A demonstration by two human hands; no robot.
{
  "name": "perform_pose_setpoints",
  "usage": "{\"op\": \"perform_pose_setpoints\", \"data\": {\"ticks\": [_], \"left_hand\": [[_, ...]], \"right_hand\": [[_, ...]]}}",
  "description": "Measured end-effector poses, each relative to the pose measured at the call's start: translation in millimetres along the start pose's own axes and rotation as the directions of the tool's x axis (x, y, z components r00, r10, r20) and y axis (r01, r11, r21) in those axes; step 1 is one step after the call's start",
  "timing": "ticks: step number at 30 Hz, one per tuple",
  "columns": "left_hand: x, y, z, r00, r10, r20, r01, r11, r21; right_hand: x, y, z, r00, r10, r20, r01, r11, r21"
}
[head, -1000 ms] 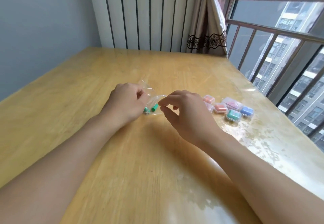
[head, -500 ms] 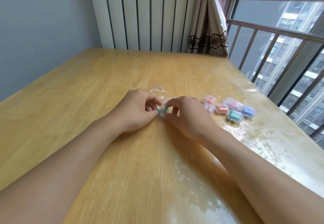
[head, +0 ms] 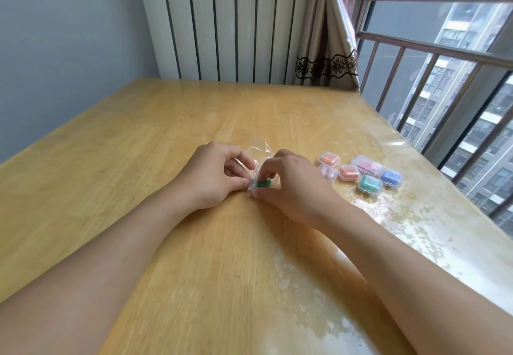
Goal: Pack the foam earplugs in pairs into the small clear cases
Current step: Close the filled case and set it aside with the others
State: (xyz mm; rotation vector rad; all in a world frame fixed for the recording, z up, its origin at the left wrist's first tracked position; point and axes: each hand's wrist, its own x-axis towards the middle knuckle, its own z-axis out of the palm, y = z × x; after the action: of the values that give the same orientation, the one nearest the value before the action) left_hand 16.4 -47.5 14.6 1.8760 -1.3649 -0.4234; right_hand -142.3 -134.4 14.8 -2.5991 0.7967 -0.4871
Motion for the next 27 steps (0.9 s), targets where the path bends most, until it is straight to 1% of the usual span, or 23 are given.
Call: {"op": "perform_pose_setpoints", "data": {"ticks": [5,8,12,16,22,27], "left_hand": [[-0.4,1.5,-0.4,1.000,0.017,-0.015,-0.016,0.999,0.044],[-0.1,1.4,-0.2,1.000,0.019,-0.018,-0.018,1.000,0.026],[-1.2,1.9,-0.1,0.999,0.022,-0.023,-0.022,1.000,0.001],[-1.8,3.9,-0.6,0.999,0.034,-0.012,-0.033,0.999,0.029],[-3.0,5.5,-4.6,0.999,0.025,-0.027,-0.023,0.998,0.066],[-4.9,5.7,-9.9,0.995,0.014,-0.095,-0.005,0.995,0.097]], "right_hand": [[0.7,1.2,-0.1,0.999,0.041,0.005,-0.041,0.996,0.073],[1.0,1.1,1.2,0.999,0.044,0.019,-0.045,0.997,0.058],[-0.1,0.1,0.9,0.999,0.034,-0.018,-0.033,0.997,0.066],[-1.2,3.0,-1.6,0.998,0.047,-0.032,-0.044,0.995,0.095],[-0.8,5.7,-4.4,0.999,0.008,-0.049,-0.007,0.999,0.036],[-2.1,3.4,-8.9,0.990,-0.064,-0.128,0.064,0.998,-0.005]]}}
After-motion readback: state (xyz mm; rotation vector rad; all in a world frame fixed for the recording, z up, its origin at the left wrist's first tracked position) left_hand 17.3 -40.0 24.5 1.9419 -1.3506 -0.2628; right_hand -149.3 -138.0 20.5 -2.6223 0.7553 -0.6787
